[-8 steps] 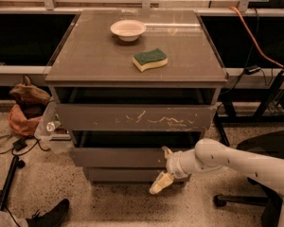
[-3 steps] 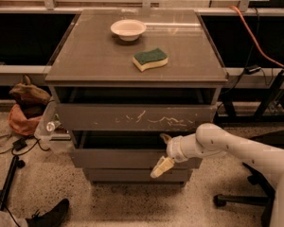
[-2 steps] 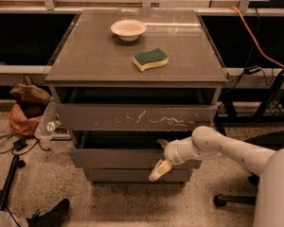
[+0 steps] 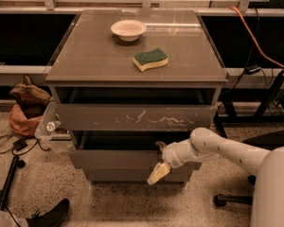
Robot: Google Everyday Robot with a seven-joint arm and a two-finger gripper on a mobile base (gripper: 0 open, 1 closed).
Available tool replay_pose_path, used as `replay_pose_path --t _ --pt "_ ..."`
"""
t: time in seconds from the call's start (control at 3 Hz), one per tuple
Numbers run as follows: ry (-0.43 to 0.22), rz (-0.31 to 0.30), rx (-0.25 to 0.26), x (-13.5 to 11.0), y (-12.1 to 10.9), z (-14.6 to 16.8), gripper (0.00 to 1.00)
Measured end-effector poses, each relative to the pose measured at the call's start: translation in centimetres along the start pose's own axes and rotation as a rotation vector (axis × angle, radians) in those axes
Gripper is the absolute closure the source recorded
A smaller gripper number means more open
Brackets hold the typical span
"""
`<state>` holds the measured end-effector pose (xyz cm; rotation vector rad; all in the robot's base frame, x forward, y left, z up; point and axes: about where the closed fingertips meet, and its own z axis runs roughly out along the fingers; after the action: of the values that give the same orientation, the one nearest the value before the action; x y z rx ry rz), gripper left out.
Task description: Open middle drawer
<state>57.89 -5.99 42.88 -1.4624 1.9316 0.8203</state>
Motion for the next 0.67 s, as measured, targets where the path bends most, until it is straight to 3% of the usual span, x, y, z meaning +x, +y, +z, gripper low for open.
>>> replay_pose_path --t 0.67 --pt "-0.019 0.03 -0.007 -0.1 1.2 -0.4 0.0"
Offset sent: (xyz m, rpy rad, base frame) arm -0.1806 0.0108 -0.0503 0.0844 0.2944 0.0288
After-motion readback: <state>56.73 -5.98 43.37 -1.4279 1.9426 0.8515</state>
